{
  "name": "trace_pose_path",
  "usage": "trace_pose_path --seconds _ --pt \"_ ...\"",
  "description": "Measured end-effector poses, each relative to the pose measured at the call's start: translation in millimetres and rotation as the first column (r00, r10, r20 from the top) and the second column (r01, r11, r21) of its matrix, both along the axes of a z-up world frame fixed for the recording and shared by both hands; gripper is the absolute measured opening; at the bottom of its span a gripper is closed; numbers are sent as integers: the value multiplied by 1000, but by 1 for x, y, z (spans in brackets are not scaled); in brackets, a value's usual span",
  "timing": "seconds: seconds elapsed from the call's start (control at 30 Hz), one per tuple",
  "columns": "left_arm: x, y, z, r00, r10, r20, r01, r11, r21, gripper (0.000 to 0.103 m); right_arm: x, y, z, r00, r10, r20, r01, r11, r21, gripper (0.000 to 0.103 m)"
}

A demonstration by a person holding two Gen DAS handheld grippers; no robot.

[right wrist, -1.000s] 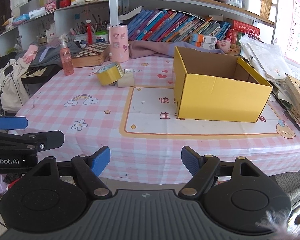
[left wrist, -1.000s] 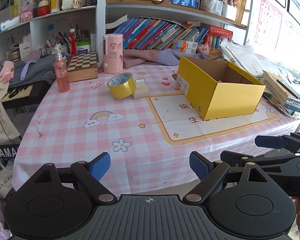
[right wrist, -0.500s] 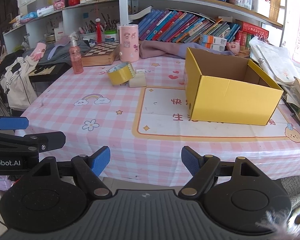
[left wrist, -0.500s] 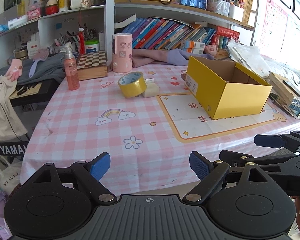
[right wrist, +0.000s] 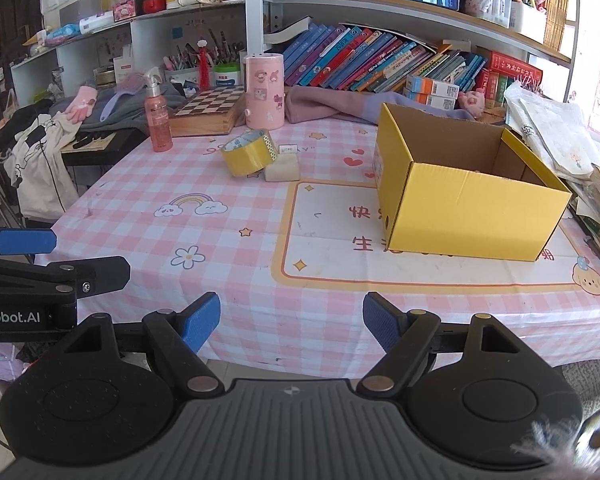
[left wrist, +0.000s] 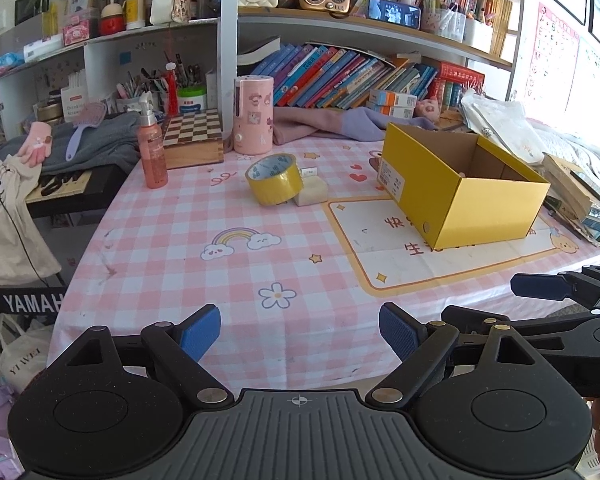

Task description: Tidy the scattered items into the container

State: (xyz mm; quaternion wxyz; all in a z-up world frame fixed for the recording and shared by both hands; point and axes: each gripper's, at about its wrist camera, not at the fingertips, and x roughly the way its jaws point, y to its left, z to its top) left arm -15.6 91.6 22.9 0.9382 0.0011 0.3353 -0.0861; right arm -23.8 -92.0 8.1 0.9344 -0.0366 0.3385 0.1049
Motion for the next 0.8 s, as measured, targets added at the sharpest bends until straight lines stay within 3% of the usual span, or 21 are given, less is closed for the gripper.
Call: trace_pose_path --seconds 0.4,0.8 --pt "8 -2 -2 1000 -4 -4 4 1000 -1 89 7 -3 -1 1000 1 0 -1 1000 -1 78" --pt "36 0 -2 998 55 -8 -55 998 11 89 48 4 -2 998 61 -1 -61 998 6 78"
